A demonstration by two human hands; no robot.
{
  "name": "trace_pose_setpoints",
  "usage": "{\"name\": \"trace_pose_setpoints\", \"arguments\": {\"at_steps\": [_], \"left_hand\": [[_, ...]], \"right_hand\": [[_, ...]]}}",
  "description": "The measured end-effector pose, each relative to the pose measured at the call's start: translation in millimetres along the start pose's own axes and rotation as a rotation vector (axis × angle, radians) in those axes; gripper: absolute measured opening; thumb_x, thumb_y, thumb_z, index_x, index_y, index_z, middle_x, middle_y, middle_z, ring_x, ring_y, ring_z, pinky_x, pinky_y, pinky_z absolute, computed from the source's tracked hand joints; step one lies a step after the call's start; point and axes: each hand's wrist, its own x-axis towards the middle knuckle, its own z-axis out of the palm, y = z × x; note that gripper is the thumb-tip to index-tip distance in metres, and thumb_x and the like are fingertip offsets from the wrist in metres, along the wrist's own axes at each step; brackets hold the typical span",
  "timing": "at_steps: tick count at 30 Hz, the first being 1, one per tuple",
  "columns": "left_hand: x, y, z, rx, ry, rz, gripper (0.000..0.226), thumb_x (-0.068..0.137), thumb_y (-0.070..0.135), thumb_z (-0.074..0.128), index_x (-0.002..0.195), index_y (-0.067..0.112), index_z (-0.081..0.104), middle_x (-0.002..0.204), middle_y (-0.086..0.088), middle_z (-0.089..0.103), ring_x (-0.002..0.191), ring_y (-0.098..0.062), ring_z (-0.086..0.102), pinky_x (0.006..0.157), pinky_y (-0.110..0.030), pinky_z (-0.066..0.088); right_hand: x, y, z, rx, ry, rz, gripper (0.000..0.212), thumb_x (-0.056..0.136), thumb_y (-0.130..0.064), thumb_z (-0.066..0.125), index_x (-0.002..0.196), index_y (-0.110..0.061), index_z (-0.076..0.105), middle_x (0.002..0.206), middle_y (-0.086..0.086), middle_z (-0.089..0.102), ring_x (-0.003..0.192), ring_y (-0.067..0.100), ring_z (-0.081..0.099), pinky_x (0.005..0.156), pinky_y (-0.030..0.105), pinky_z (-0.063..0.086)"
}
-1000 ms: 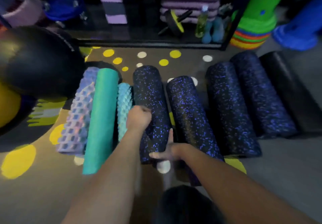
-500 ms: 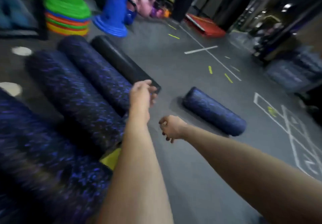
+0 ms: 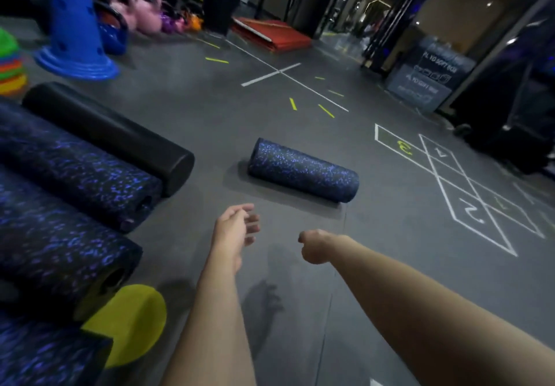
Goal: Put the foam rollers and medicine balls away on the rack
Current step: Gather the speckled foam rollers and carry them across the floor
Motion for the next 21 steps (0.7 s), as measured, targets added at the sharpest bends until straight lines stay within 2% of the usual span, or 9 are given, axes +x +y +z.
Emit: {"name": "trace_pose_setpoints", "arguments": {"at_steps": [4, 7, 11, 14, 17, 21], "left_hand": [[9.5, -12.9, 11.4, 0.106, 0.064, 0.050, 0.031, 0.100, 0.002, 0.041, 0.115, 0.019, 0.061, 0.086, -0.004, 0.065, 0.062, -0.014, 0.057, 0.054, -0.025, 0.038], [26.8, -23.4, 33.7, 0.173, 0.107, 0.123, 0.033, 0.100, 0.002, 0.045, 0.121, 0.021, 0.060, 0.099, -0.006, 0.066, 0.069, -0.014, 0.059, 0.055, -0.026, 0.041], [63.2, -40.5, 77.0, 0.341, 0.154, 0.250, 0.045, 0.099, 0.001, 0.048, 0.135, 0.029, 0.054, 0.126, -0.001, 0.063, 0.100, -0.015, 0.062, 0.070, -0.030, 0.049], [85.3, -54.2, 108.8, 0.327, 0.225, 0.278, 0.056, 0.099, -0.002, 0.050, 0.146, 0.029, 0.046, 0.139, 0.000, 0.057, 0.120, -0.019, 0.058, 0.084, -0.036, 0.050], [101.9, -63.1, 144.4, 0.337, 0.241, 0.243, 0.059, 0.100, -0.002, 0.050, 0.149, 0.030, 0.044, 0.145, 0.002, 0.054, 0.129, -0.020, 0.056, 0.097, -0.045, 0.049], [135.0, -77.8, 182.7, 0.444, 0.212, 0.258, 0.056, 0.100, -0.001, 0.052, 0.148, 0.028, 0.046, 0.141, 0.004, 0.055, 0.130, -0.016, 0.052, 0.092, -0.041, 0.049]], "right_hand": [[47.1, 12.4, 5.3, 0.167, 0.061, -0.089, 0.055, 0.097, -0.020, 0.043, 0.150, -0.010, 0.036, 0.153, 0.017, 0.043, 0.138, 0.035, 0.045, 0.113, 0.043, 0.041], [90.6, 34.2, -1.9, 0.312, 0.178, -0.128, 0.057, 0.097, -0.017, 0.043, 0.151, -0.007, 0.031, 0.154, 0.019, 0.040, 0.141, 0.035, 0.042, 0.114, 0.041, 0.039], [164.3, 74.6, -14.8, 0.493, 0.332, -0.140, 0.050, 0.095, -0.012, 0.045, 0.143, -0.005, 0.034, 0.149, 0.017, 0.038, 0.139, 0.037, 0.041, 0.111, 0.046, 0.039], [208.8, 93.1, -40.2, 0.662, 0.387, -0.185, 0.049, 0.096, -0.016, 0.049, 0.142, -0.006, 0.037, 0.151, 0.014, 0.036, 0.139, 0.035, 0.038, 0.111, 0.047, 0.038], [248.2, 117.3, -50.0, 0.687, 0.451, -0.225, 0.061, 0.095, -0.023, 0.052, 0.150, -0.008, 0.029, 0.166, 0.008, 0.016, 0.147, 0.030, 0.028, 0.115, 0.048, 0.034], [321.7, 168.2, -48.8, 0.479, 0.521, -0.152, 0.089, 0.095, -0.028, 0.057, 0.161, -0.010, 0.000, 0.169, 0.006, -0.015, 0.156, 0.029, -0.004, 0.125, 0.053, 0.009]]}}
